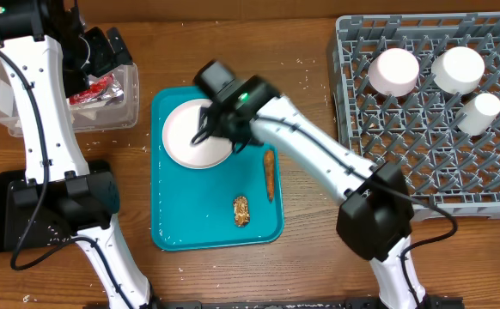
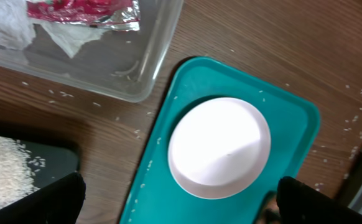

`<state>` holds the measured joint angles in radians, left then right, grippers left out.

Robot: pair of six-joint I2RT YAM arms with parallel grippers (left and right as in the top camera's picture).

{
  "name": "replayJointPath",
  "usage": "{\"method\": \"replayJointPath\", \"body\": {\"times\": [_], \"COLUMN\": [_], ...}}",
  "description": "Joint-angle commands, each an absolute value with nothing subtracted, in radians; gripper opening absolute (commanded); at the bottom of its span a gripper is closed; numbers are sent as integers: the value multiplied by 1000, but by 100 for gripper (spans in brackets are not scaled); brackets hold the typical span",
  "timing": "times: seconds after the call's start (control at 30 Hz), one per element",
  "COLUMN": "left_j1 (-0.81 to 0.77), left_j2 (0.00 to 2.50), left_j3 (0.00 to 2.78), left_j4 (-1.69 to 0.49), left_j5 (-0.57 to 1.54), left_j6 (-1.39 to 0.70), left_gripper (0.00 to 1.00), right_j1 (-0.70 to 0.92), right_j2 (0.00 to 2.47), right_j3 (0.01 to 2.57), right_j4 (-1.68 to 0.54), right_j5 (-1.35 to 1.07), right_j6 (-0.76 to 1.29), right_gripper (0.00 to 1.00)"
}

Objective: Sort waste into correct bins and load items into the dishwasher
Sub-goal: 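Move the right gripper to the white plate's rim and lower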

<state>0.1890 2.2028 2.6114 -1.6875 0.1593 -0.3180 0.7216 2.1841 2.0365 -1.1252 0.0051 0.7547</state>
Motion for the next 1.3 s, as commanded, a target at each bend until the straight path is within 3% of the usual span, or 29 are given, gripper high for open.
{"method": "replayJointPath", "body": {"times": [0.0, 0.2, 0.63, 1.0, 1.27], "left_j1": [197, 204, 202, 202, 202], "left_j2": [2167, 2167, 2172, 2172, 2172], "left_j3": [2634, 2634, 2633, 2633, 2633], "left_j4": [-1690, -1690, -1689, -1690, -1690], "left_j5": [72, 25, 26, 27, 27], "left_j6": [-291, -292, -292, -295, -295], "left_gripper": [100, 100, 100, 100, 100], "right_j1": [661, 601, 639, 673, 674], "right_j2": [2154, 2165, 2315, 2373, 2384], "right_j3": [2054, 2054, 2054, 2051, 2048], "right_j4": [-1085, -1063, -1031, -1044, -1033], "right_j5": [21, -5, -53, 22, 22], "right_j6": [752, 751, 579, 575, 575], "right_gripper": [87, 81, 74, 71, 61]}}
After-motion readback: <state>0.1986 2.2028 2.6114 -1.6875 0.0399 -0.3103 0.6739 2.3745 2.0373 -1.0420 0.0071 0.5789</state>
